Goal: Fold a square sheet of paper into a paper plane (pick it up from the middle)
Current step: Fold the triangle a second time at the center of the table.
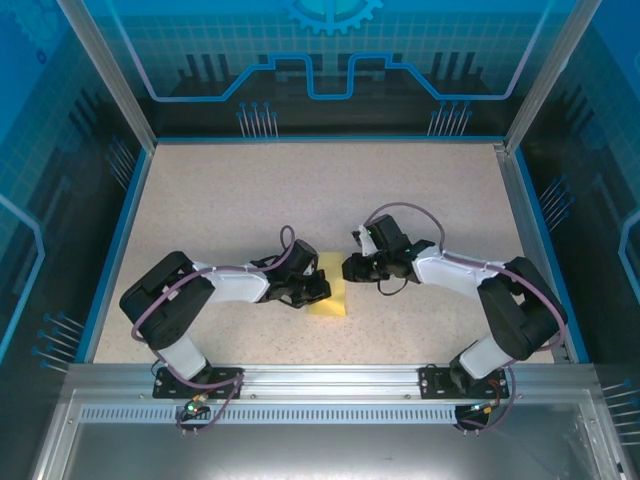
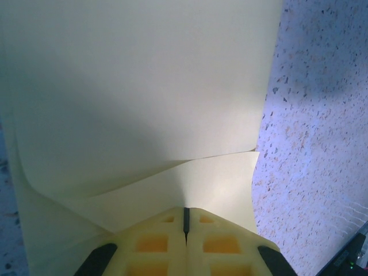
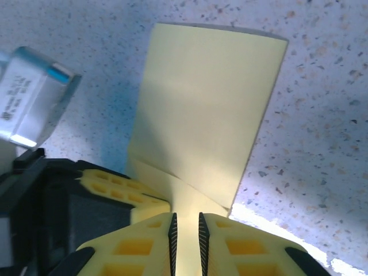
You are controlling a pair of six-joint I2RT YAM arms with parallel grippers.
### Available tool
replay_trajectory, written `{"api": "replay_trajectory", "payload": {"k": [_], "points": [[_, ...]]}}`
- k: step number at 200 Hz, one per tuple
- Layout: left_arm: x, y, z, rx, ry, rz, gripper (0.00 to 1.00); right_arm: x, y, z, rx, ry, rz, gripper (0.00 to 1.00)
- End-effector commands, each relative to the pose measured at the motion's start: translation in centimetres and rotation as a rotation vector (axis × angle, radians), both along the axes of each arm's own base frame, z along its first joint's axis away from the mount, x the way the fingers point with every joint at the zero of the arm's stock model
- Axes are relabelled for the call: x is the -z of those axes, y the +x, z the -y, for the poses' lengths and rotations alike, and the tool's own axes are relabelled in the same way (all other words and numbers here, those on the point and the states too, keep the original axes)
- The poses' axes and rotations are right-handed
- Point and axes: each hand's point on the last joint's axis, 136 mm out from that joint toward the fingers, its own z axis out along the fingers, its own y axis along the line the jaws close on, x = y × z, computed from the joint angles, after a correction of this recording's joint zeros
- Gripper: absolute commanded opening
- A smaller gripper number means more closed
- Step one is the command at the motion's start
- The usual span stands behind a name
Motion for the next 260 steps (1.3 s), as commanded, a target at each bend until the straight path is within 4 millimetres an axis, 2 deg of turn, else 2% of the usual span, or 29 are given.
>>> {"api": "replay_trajectory", "payload": {"k": [1, 61, 86, 173, 217, 260], "points": [[1.8, -1.4, -1.1, 0.008, 0.081, -0.061, 0.03, 1.1, -2.6, -0.2, -0.035, -0.043, -0.064, 0.17], [1.9, -1.4, -1.3, -0.005, 0.088, -0.068, 0.03, 2.3, -7.3, -1.4, -0.121, -0.027, -0.151, 0.12], [1.9, -1.4, -1.3, -0.011, 0.089, -0.07, 0.03, 2.6, -8.5, -1.5, -0.142, -0.04, -0.164, 0.12], [2.1, -1.5, -1.6, -0.024, 0.097, -0.073, 0.03, 4.9, -9.2, -0.7, -0.135, -0.123, -0.196, 0.12], [2.2, -1.4, -1.7, -0.032, 0.104, -0.077, 0.03, 5.2, -9.7, -0.1, -0.137, -0.15, -0.207, 0.12], [2.2, -1.4, -1.7, -0.032, 0.103, -0.077, 0.03, 5.2, -10.0, -0.3, -0.151, -0.142, -0.217, 0.12]]}}
